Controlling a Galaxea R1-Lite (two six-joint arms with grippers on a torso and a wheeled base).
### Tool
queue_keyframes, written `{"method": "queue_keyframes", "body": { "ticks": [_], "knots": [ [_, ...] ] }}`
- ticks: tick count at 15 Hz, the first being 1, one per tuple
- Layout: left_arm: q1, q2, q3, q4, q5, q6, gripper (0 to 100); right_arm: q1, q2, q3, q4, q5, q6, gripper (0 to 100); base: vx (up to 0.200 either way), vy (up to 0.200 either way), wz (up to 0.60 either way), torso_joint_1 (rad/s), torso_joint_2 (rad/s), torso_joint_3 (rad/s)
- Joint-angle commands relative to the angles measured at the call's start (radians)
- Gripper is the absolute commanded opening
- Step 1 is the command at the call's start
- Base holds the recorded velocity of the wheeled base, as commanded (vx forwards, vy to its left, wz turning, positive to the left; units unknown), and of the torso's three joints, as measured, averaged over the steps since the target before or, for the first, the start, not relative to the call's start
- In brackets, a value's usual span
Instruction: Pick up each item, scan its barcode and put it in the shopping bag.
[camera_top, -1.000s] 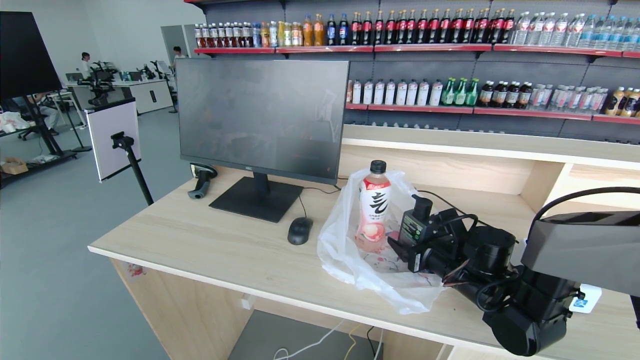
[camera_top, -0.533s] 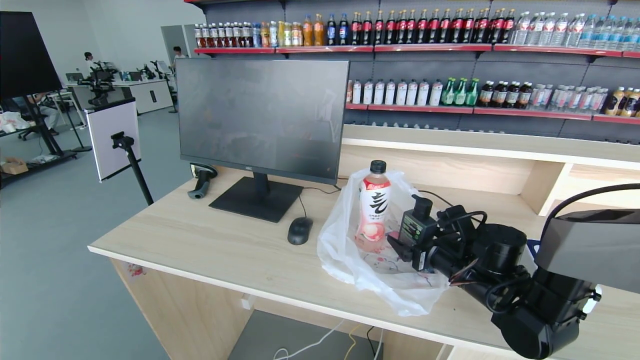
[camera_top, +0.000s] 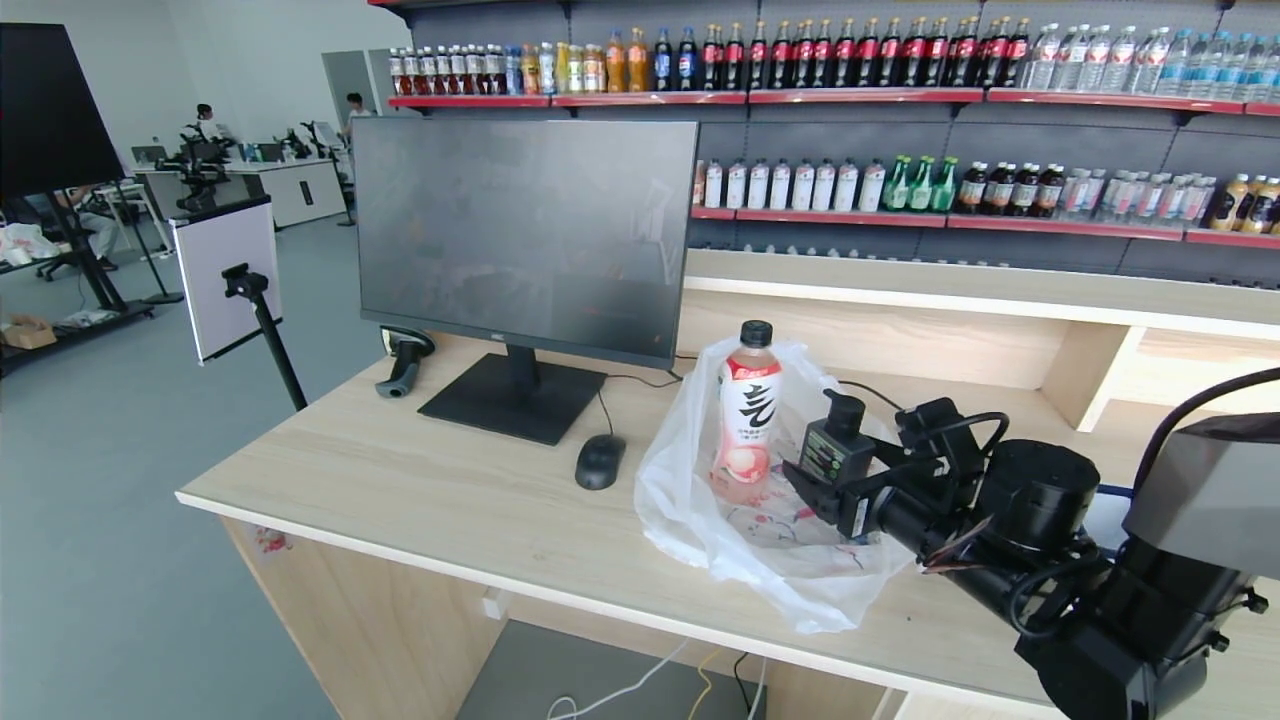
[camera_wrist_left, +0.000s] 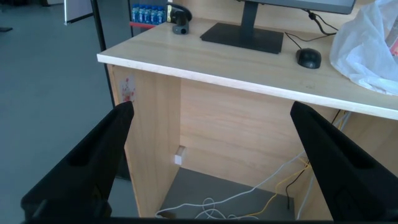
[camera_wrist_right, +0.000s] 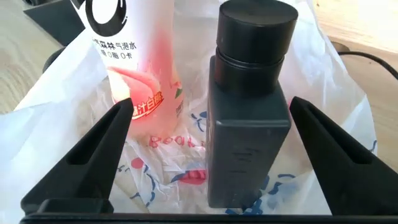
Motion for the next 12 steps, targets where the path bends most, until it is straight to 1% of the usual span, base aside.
{"method": "queue_keyframes", "body": {
  "ticks": [1, 12],
  "knots": [
    [0.0, 0.001, 0.0, 0.0, 0.0, 0.0, 100, -0.004, -0.054, 0.039, -0.001, 0.0, -0.001, 100, 0.0, 0.0, 0.0, 0.0, 0.0, 0.0],
    [0.0, 0.0, 0.0, 0.001, 0.0, 0.0, 100, -0.016, -0.316, 0.271, -0.001, 0.0, -0.001, 100, 0.0, 0.0, 0.0, 0.0, 0.0, 0.0]
  ]
}}
